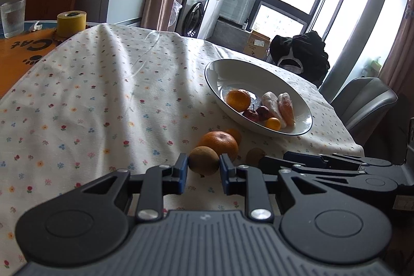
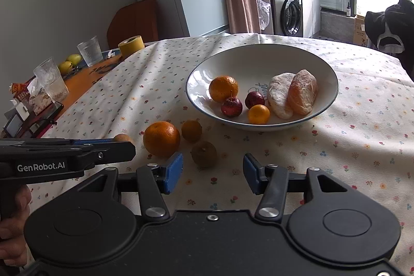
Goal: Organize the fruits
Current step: 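Close the left tool on a brown kiwi while the right tool grasps another kiwi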
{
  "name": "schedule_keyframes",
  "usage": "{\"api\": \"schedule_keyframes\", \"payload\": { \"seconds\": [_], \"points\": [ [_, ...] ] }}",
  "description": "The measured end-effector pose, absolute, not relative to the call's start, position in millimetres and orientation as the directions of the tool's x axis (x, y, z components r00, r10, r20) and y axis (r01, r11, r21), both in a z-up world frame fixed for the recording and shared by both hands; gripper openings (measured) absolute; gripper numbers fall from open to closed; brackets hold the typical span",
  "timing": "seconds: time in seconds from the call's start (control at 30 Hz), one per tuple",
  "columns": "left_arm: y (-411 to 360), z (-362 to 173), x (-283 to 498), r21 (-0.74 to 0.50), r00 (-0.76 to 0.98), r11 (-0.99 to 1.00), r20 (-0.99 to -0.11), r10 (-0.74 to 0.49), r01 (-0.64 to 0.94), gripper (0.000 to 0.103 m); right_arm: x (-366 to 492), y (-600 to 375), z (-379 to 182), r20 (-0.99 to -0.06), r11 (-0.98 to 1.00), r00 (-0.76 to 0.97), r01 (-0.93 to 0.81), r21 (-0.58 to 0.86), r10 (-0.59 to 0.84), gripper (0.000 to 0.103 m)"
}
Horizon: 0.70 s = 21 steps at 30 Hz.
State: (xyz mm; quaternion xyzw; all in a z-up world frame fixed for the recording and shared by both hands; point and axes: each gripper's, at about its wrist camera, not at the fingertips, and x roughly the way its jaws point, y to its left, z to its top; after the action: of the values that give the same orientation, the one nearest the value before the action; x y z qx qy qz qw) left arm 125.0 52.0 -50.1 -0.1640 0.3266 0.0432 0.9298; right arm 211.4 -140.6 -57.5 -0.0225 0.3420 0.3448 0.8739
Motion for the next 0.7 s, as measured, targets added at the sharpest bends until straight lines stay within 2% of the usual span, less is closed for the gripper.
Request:
{"api": "schedule_keyframes", "payload": {
  "seconds": [0.37,0.57,0.67,0.7],
  "points": [
    [75.1,-50.9,125.1,-0.272,0.782,0.933,-0.623,0.016,-0.236,0.025,219.4,-121.0,-60.1,-0.626,0.75,0.512,-0.635,0.186,0.589,0.048],
    [81.0,-51.0,125.8,-0.273,0.781,0.93,-0.624,0.023,-0.246,0.025,224.5,-113.6,-63.7,-0.636,0.748,0.504,-0.638,0.183,0.585,0.041],
    [81.1,-49.5,127.1,-0.272,0.783,0.93,-0.621,0.025,-0.245,0.025,227.8,-112.1,-67.1,-0.651,0.748,0.49,-0.637,0.186,0.579,0.024],
    [81.1,-49.1,127.8,-0.272,0.784,0.931,-0.621,0.025,-0.245,0.025,227.7,-112.9,-67.1,-0.65,0.748,0.49,-0.636,0.188,0.58,0.024]
  ]
}}
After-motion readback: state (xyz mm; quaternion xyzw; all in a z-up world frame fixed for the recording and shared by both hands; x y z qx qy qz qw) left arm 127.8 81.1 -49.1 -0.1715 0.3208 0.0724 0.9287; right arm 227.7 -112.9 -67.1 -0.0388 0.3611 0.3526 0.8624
